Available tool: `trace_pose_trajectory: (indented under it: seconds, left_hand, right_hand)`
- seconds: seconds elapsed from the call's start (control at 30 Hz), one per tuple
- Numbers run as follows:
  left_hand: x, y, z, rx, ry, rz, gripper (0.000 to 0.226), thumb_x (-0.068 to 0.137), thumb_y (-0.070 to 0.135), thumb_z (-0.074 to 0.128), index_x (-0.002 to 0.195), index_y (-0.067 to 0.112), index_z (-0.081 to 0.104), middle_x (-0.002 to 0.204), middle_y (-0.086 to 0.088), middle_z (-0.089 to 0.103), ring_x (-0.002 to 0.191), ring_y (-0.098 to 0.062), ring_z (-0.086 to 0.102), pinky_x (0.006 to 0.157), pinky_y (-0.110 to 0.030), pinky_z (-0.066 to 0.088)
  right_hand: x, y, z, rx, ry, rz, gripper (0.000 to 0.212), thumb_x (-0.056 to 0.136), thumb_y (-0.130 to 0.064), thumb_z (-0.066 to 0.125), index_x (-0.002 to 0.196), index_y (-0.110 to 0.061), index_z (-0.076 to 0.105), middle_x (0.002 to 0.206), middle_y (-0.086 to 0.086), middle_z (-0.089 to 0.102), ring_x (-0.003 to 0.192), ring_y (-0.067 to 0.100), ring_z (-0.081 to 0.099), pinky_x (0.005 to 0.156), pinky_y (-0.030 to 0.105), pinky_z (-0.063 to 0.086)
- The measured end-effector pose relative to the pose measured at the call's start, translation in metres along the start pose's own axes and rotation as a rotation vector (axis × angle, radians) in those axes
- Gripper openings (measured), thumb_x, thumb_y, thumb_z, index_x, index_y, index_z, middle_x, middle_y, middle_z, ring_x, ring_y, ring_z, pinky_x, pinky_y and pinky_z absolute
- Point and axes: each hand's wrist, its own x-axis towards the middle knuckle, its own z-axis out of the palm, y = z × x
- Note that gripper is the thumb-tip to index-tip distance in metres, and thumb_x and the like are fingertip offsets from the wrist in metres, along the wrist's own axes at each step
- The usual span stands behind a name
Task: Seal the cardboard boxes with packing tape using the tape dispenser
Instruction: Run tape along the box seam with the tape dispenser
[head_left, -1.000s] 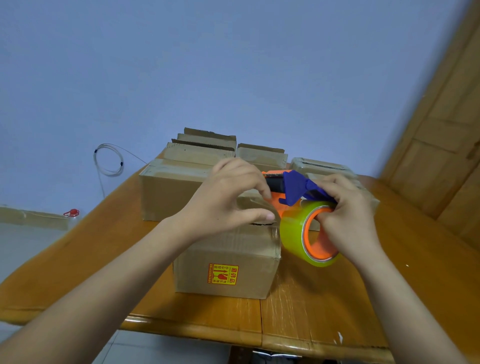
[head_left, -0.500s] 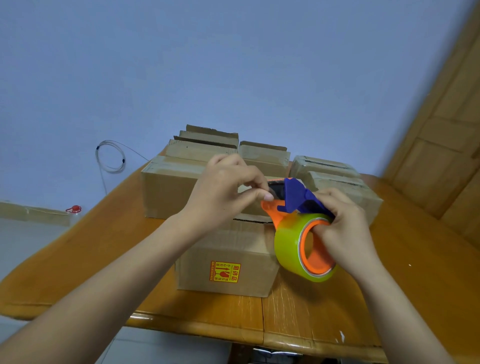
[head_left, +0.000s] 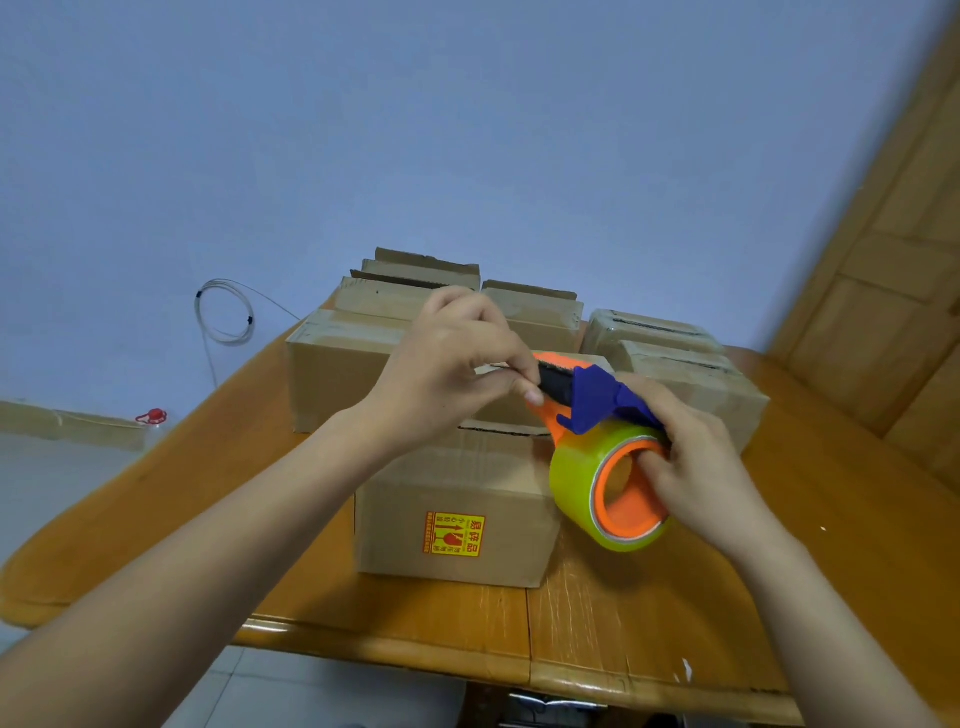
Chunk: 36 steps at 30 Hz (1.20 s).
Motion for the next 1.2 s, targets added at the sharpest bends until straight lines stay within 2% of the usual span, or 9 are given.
trace_pose_trajectory:
  seconds: [0.1,0.2,0.37,0.5,0.7,0.83,0.9,1.03,1.2]
  left_hand:
    - [0.003,-0.005,-0.002,0.003,0.038,0.017,0.019,0.077,0.035,0.068,0.071,0.017,0.074,0.074,-0.003,0.061,0.082,-0.012,0.052,0.090,-0.026,0.032]
    - [0.008,-0.010,-0.002,-0.009,0.079,0.046,0.015,0.077,0.030,0.071,0.070,0.016,0.075,0.074,-0.004,0.064,0.082,-0.013,0.054,0.090,-0.027,0.033]
    - [0.013,-0.018,0.002,0.000,0.073,0.062,0.019,0.077,0.034,0.070,0.068,0.017,0.074,0.075,0.000,0.069,0.083,-0.013,0.059,0.093,-0.036,0.035]
    - [0.013,-0.025,0.010,0.066,0.099,0.059,0.016,0.079,0.032,0.069,0.066,0.024,0.074,0.073,0.008,0.069,0.088,-0.007,0.058,0.106,-0.043,0.024]
    - [0.001,-0.035,0.002,0.044,0.141,-0.039,0.014,0.079,0.029,0.066,0.066,0.032,0.068,0.076,0.015,0.069,0.090,-0.006,0.059,0.111,-0.038,0.018]
    - [-0.014,-0.041,-0.006,0.051,0.128,0.012,0.012,0.082,0.028,0.068,0.070,0.031,0.067,0.080,0.018,0.068,0.093,-0.003,0.059,0.110,-0.043,0.022]
    - [-0.021,-0.042,-0.009,0.047,0.149,-0.015,0.013,0.082,0.028,0.067,0.070,0.031,0.066,0.082,0.015,0.069,0.093,-0.003,0.059,0.110,-0.043,0.022]
    - [-0.048,-0.056,-0.028,0.131,0.159,-0.058,0.013,0.085,0.027,0.062,0.072,0.028,0.065,0.084,0.013,0.069,0.099,0.007,0.055,0.111,-0.045,0.024]
    - [-0.074,-0.065,-0.046,0.160,0.133,-0.075,0.011,0.086,0.027,0.061,0.076,0.029,0.062,0.089,0.011,0.069,0.103,0.006,0.054,0.109,-0.040,0.027]
  right_hand:
    - [0.011,0.001,-0.011,-0.041,-0.003,-0.077,0.078,0.064,0.003,0.045,0.130,-0.036,0.045,0.121,-0.004,0.059,0.109,0.007,0.050,0.087,0.000,0.032]
    - [0.024,0.004,-0.022,-0.082,-0.017,-0.128,0.083,0.062,0.004,0.045,0.134,-0.038,0.044,0.123,0.001,0.059,0.111,0.015,0.052,0.090,0.011,0.037]
    - [0.040,0.016,-0.036,-0.161,-0.065,-0.153,0.103,0.069,0.020,0.054,0.134,-0.057,0.033,0.118,0.001,0.056,0.104,0.019,0.053,0.081,0.024,0.044]
    - [0.048,0.018,-0.042,-0.187,-0.128,-0.171,0.081,0.070,0.001,0.042,0.137,-0.044,0.039,0.113,0.004,0.055,0.100,0.023,0.054,0.078,0.037,0.047]
    - [0.052,0.032,-0.048,-0.212,-0.179,-0.176,0.078,0.072,-0.004,0.038,0.137,-0.046,0.038,0.118,0.003,0.053,0.105,0.024,0.052,0.081,0.039,0.048]
    - [0.051,0.039,-0.042,-0.236,-0.210,-0.201,0.078,0.076,-0.008,0.040,0.138,-0.054,0.030,0.124,0.001,0.051,0.111,0.022,0.049,0.085,0.043,0.048]
    - [0.051,0.043,-0.039,-0.243,-0.209,-0.222,0.079,0.077,-0.004,0.043,0.139,-0.052,0.029,0.124,-0.001,0.051,0.112,0.021,0.048,0.085,0.044,0.048]
    - [0.035,0.066,-0.042,-0.280,-0.173,-0.225,0.093,0.074,0.020,0.054,0.140,-0.042,0.036,0.122,0.002,0.052,0.111,0.023,0.047,0.086,0.046,0.047]
    - [0.018,0.077,-0.039,-0.324,-0.152,-0.227,0.086,0.073,0.020,0.056,0.138,-0.034,0.045,0.120,0.006,0.055,0.108,0.022,0.045,0.083,0.043,0.046]
